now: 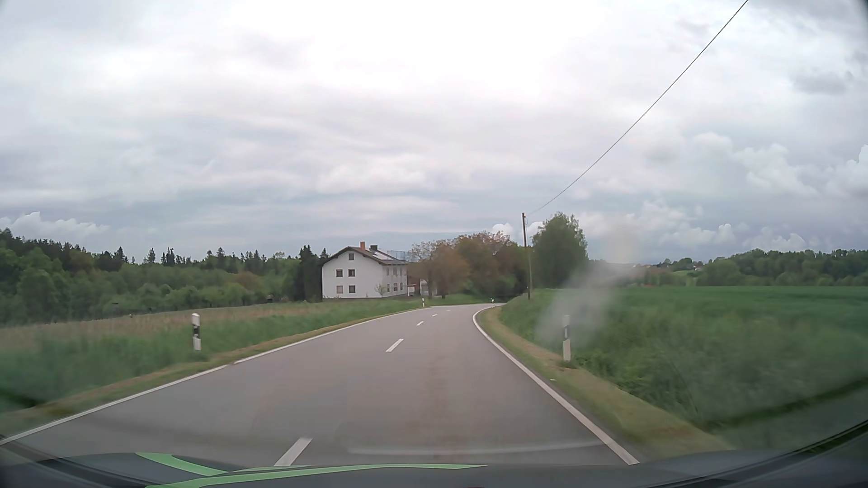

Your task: Follow the waypoints while adhering to traffic rules and regulations

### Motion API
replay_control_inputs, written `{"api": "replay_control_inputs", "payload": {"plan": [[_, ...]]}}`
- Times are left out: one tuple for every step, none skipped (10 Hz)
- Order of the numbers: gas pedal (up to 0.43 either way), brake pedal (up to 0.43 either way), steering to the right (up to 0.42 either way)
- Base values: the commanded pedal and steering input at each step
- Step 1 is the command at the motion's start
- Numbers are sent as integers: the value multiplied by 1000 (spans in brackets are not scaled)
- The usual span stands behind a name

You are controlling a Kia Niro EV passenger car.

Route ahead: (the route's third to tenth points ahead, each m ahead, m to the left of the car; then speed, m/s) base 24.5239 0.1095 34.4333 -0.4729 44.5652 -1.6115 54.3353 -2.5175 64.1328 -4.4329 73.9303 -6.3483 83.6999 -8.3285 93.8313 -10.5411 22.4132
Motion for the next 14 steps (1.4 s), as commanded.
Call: {"api": "replay_control_inputs", "payload": {"plan": [[87,0,13],[79,0,12],[79,0,12],[79,0,12],[79,0,13],[79,0,13],[67,0,12],[67,0,13],[67,0,13],[67,0,14],[67,0,14],[67,0,16],[79,0,17],[79,0,18]]}}
